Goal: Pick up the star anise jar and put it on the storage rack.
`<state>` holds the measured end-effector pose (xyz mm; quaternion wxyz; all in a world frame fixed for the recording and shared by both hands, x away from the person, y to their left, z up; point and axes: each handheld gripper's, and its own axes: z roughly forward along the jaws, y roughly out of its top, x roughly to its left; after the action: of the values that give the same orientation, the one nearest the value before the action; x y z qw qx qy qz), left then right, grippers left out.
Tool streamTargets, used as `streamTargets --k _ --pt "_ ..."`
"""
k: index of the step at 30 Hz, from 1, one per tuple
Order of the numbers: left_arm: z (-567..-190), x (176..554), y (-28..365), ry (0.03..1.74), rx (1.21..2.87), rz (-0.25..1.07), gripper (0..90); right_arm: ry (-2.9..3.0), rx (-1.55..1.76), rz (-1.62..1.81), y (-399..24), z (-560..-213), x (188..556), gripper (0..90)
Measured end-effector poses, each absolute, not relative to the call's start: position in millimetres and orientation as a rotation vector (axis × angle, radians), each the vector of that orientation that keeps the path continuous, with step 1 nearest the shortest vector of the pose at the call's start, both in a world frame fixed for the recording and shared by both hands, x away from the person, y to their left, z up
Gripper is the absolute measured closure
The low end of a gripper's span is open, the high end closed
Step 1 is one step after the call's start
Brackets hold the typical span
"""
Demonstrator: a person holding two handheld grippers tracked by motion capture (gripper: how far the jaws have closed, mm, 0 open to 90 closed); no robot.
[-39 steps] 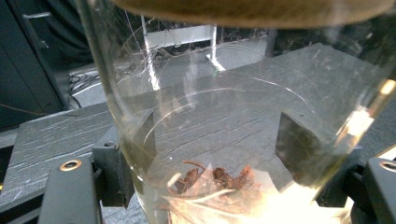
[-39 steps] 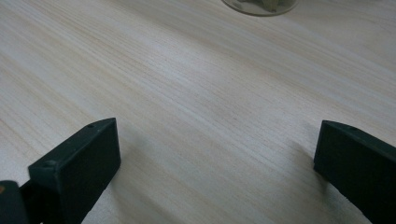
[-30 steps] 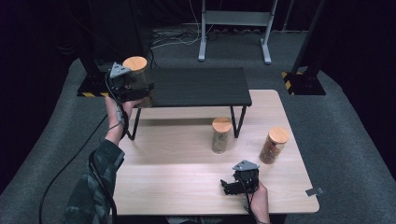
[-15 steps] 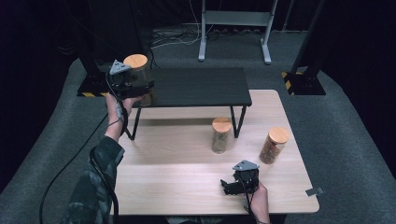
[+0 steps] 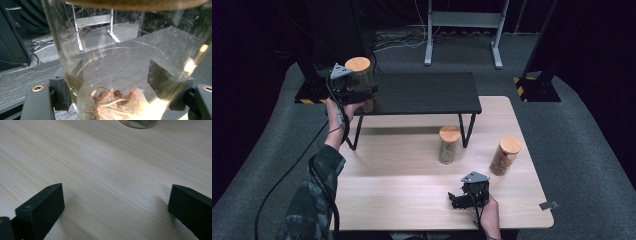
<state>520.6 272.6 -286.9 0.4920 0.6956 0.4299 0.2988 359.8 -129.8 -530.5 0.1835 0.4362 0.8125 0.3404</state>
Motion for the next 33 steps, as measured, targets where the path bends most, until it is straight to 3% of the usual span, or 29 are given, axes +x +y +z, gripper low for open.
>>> streamTargets --k 33 --pt "-284.8 518.5 271.3 1.075 1.697 0.749 22.2 2.292 1.23 0.96 -129.9 -530.5 359.7 0.0"
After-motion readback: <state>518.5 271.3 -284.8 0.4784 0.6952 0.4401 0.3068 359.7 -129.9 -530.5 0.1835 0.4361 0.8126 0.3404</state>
